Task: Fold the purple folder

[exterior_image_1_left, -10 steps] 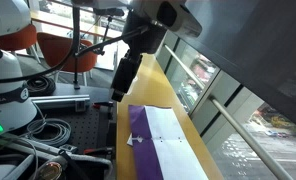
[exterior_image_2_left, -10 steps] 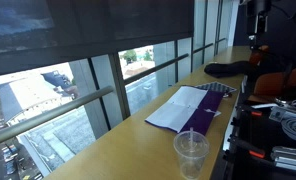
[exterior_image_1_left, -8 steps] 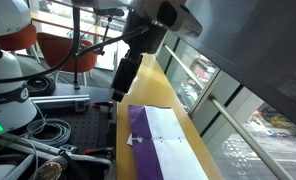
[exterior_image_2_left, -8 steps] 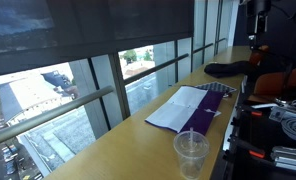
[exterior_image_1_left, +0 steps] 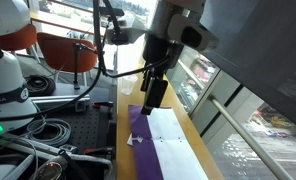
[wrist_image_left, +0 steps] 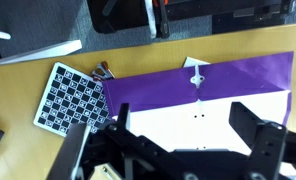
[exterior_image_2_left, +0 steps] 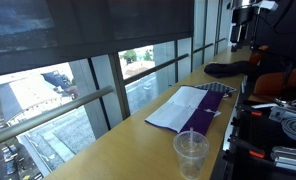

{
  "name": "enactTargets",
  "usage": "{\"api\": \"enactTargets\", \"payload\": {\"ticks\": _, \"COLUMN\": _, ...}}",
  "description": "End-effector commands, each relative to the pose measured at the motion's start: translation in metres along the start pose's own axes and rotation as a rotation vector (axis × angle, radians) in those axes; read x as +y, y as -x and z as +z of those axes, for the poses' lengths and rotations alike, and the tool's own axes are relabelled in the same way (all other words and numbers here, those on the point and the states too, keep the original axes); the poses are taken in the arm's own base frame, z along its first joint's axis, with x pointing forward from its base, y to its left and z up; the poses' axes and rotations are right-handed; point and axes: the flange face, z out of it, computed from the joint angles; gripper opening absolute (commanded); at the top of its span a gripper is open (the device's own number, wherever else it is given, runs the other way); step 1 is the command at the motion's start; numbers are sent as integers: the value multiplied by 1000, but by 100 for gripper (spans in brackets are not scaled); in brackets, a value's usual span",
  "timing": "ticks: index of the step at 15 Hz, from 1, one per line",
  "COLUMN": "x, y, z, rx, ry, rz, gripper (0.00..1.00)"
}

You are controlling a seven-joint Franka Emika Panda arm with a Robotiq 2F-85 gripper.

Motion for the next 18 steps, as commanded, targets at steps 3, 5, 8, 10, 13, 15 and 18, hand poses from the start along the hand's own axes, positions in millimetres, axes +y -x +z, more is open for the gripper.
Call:
{"api": "enactTargets", "payload": {"ticks": 3, "x": 9, "y": -95, "z": 56, "rx": 65, "ry": 3, "rz": -51, "gripper": 100}}
{"api": "enactTargets", "payload": {"ticks": 5, "x": 19, "y": -129, "z": 78, "rx": 76, "ry": -20, "rz": -45, "gripper": 100}}
{"api": "enactTargets", "payload": {"ticks": 8, "x": 38, "y": -177, "z": 108, "rx": 77, "ry": -81, "rz": -40, "gripper": 100}}
{"api": "enactTargets", "payload": {"ticks": 10, "x": 55, "y": -203, "z": 126, "rx": 79, "ry": -107, "rz": -37, "gripper": 100}}
{"api": "enactTargets", "payload": {"ticks": 13, "x": 88, "y": -234, "z": 158, "rx": 67, "ry": -128, "rz": -32, "gripper": 100}}
{"api": "enactTargets", "payload": {"ticks": 15, "x": 106, "y": -249, "z": 175, "rx": 47, "ry": -149, "rz": -40, "gripper": 100}}
{"api": "enactTargets", "payload": {"ticks": 18, "x": 131, "y": -266, "z": 201, "rx": 21, "ry": -190, "rz": -67, "gripper": 100}}
